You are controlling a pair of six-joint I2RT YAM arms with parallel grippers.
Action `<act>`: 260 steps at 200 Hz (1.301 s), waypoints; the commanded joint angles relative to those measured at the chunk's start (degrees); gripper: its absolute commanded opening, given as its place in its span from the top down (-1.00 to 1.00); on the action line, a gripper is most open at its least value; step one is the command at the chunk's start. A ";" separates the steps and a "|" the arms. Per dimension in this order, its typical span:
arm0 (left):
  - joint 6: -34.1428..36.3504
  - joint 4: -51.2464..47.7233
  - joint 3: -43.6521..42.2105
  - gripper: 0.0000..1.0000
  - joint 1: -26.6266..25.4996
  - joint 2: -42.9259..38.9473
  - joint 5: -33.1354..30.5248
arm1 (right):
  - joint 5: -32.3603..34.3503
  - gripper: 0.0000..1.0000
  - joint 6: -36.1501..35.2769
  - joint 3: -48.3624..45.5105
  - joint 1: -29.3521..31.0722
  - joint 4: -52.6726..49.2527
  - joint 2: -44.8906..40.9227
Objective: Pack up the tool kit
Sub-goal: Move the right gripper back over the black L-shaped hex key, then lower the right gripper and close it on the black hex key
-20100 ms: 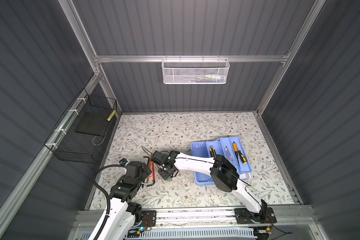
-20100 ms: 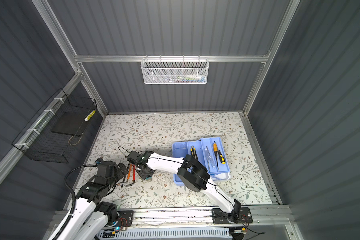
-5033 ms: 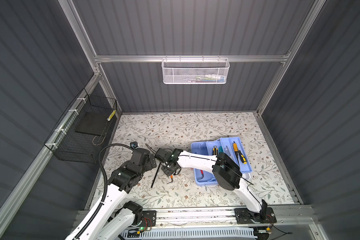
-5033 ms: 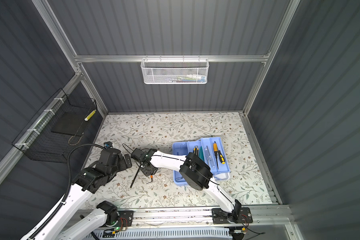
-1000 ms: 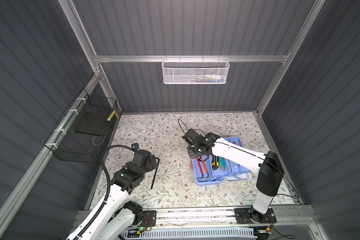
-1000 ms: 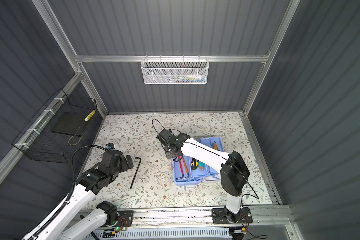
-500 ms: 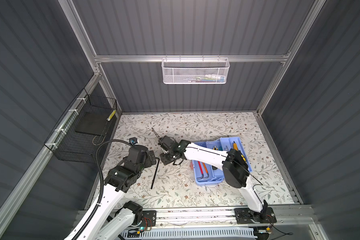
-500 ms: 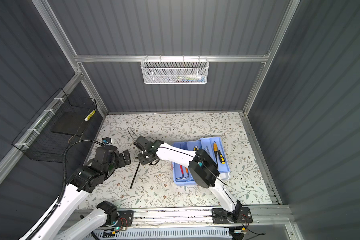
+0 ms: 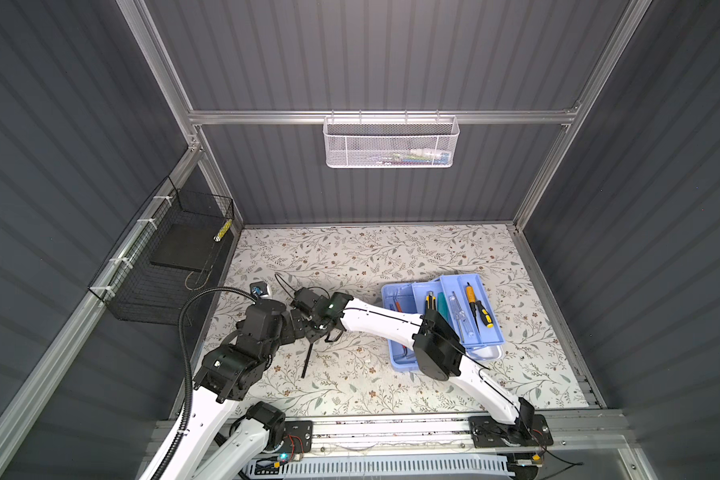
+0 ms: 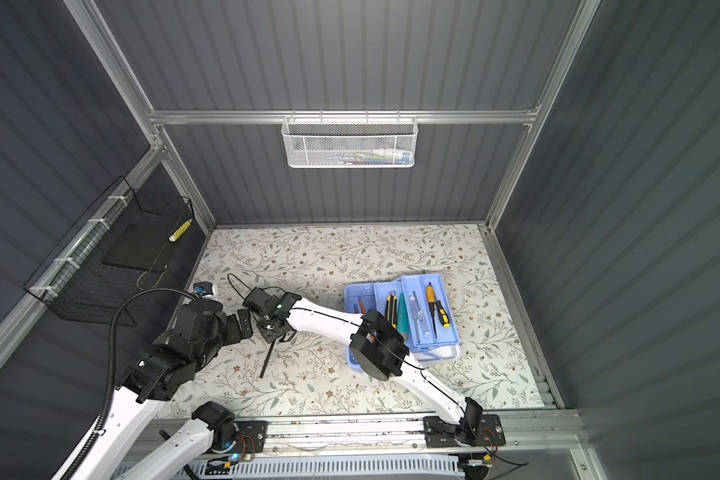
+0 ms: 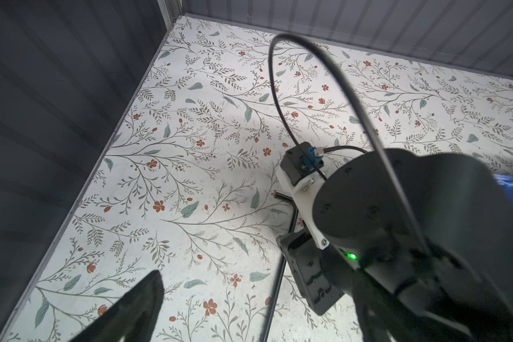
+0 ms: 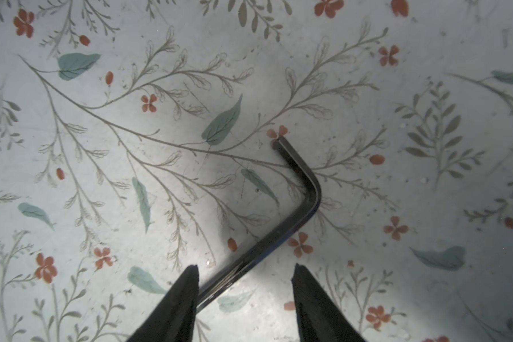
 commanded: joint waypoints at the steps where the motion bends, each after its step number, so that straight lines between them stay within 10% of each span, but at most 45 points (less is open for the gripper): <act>1: 1.43 0.01 0.99 -0.99 0.06 -0.29 -0.98 | 3.22 -0.08 -1.60 3.03 1.26 -5.15 2.56; 58: 0.34 -0.36 0.72 -0.99 0.06 -1.18 -1.52 | 6.11 -0.05 -3.70 3.37 2.37 -6.79 3.98; 164: -0.09 -0.49 0.63 -0.99 0.06 -0.55 -1.52 | 2.29 0.62 -4.99 -3.71 0.20 -6.80 0.36; 215: -0.19 -0.54 0.57 -0.99 0.06 -0.94 -1.78 | 1.18 0.56 -3.55 -8.02 -0.79 -5.84 -2.23; 260: -0.50 -0.80 0.58 -0.99 0.06 -0.48 -2.48 | -0.05 0.95 -1.96 -8.33 -2.53 -5.68 -1.70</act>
